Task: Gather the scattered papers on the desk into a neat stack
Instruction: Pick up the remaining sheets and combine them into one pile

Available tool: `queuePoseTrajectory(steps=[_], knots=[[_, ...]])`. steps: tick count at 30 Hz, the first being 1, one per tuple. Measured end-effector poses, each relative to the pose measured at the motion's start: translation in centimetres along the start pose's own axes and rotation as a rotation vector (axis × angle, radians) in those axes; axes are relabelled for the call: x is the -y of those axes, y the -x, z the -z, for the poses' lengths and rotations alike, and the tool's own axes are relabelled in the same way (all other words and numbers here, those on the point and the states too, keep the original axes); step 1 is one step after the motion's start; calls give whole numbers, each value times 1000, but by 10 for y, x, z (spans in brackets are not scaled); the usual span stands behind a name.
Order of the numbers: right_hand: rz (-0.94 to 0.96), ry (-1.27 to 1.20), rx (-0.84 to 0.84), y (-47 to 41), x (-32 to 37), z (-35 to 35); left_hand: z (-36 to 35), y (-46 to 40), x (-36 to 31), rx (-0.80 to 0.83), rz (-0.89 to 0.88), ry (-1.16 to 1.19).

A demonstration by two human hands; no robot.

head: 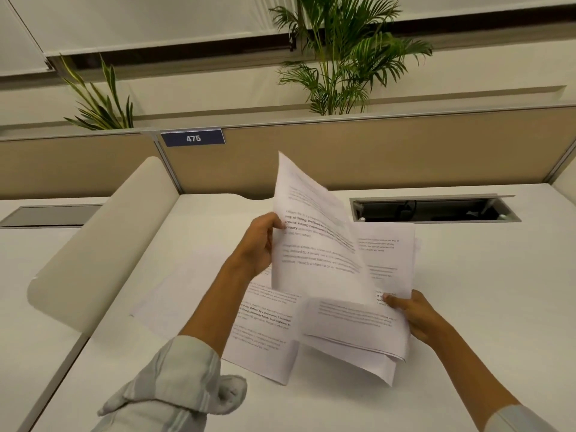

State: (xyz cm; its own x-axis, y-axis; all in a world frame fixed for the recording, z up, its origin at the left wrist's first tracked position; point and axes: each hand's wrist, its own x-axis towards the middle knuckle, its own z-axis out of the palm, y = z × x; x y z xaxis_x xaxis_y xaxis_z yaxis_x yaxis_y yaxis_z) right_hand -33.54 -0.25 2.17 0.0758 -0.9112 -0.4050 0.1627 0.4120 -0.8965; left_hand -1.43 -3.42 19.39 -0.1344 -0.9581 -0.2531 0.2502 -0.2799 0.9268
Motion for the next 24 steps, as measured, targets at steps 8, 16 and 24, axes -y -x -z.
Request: queuePoseTrajectory(steps=[8, 16, 24], knots=[[55, -49, 129, 6, 21, -18, -24, -12, 75, -280, -19, -500], [-56, -100, 120, 5, 19, -12, -16, -13, 131, -356, -69, -738], [-166, -10, 193, 2, 13, -15, 2, -13, 148, -163, -4, -713]])
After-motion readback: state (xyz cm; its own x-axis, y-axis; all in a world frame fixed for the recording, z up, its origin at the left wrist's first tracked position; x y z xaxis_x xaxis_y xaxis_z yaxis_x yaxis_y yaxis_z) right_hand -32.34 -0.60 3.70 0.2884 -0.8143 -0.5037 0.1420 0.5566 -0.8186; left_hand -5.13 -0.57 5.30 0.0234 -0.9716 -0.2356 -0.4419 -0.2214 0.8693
